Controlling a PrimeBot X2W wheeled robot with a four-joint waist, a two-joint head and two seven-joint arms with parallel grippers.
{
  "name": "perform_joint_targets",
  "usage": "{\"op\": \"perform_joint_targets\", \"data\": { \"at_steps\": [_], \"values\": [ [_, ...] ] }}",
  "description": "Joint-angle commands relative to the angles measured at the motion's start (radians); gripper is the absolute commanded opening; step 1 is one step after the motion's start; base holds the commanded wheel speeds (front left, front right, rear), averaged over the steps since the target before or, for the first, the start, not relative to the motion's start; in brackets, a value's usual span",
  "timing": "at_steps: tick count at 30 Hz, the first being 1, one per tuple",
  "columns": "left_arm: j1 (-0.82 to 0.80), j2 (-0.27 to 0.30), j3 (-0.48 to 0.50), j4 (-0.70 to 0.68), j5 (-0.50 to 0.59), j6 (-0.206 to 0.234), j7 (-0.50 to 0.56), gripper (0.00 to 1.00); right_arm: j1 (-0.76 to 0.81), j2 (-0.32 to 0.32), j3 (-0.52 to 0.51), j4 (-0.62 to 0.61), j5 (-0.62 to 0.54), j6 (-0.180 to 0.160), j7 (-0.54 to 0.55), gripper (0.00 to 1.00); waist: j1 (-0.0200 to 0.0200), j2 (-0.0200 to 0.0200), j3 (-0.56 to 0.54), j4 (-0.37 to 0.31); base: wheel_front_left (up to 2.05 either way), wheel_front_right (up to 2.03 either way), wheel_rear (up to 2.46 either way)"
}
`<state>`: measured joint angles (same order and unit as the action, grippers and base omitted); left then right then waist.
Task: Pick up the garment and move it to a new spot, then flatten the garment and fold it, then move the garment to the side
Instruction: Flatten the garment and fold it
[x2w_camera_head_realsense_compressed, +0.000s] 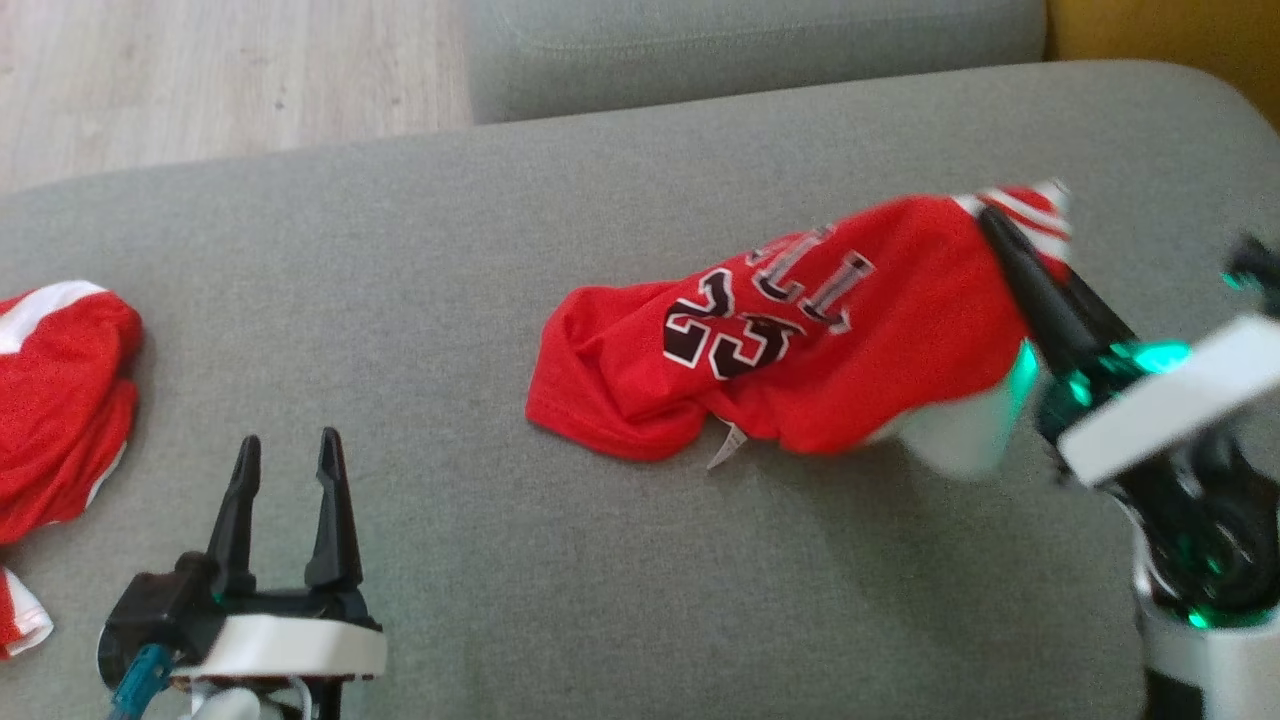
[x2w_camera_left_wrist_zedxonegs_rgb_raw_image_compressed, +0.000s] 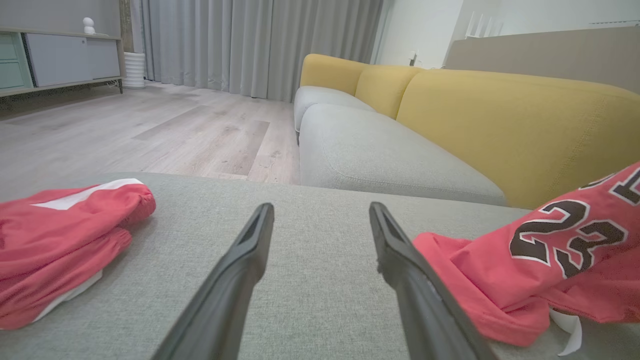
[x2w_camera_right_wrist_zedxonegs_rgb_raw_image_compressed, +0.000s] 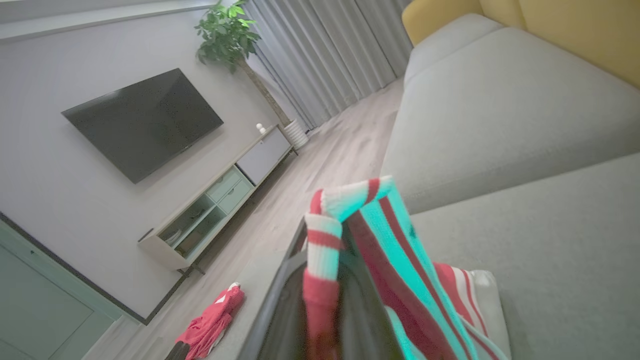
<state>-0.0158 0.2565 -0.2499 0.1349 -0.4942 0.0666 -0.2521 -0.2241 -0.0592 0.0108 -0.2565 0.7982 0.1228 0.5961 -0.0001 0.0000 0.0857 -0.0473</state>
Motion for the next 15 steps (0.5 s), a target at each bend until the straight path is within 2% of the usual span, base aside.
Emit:
{"op": "perform_joint_targets", "data": {
  "at_steps": [1,2,3,6,10,15],
  "values": [
    [-0.054,0.01,0.048,-0.036,0.004,-0.004,-0.01,1.0,0.004,0.009,-0.016,-0.049,-0.002,0.008,-0.007,0.0,0.0001,0.0,0.011,-0.001,0.0,0.0,0.0],
    [-0.057,0.01,0.048,-0.037,0.005,-0.005,-0.01,1.0,0.018,0.009,-0.042,-0.05,-0.021,0.008,-0.015,0.0,0.0001,0.0,0.018,-0.001,0.0,0.0,0.0],
    [-0.066,0.01,0.05,-0.041,0.008,-0.007,-0.01,1.0,0.02,0.009,-0.098,-0.014,-0.081,0.008,-0.031,0.0,0.0001,0.0,0.036,-0.001,0.0,0.0,0.0],
    [-0.089,0.01,0.048,-0.047,0.014,-0.01,-0.01,1.0,-0.051,0.009,-0.17,0.109,-0.221,0.008,-0.079,0.0,0.0001,0.0,0.069,0.006,0.0,0.0,0.0],
    [-0.132,0.005,0.035,-0.046,0.023,-0.02,-0.01,1.0,-0.192,-0.001,-0.186,0.32,-0.378,0.008,-0.189,0.0,0.0001,0.0,0.114,0.033,0.0,0.0,0.0],
    [-0.176,-0.007,0.014,-0.033,0.035,-0.032,-0.01,1.0,-0.339,-0.039,-0.174,0.574,-0.423,0.008,-0.351,0.0,0.0001,0.0,0.157,0.077,0.0,0.0,0.0]
  ]
}}
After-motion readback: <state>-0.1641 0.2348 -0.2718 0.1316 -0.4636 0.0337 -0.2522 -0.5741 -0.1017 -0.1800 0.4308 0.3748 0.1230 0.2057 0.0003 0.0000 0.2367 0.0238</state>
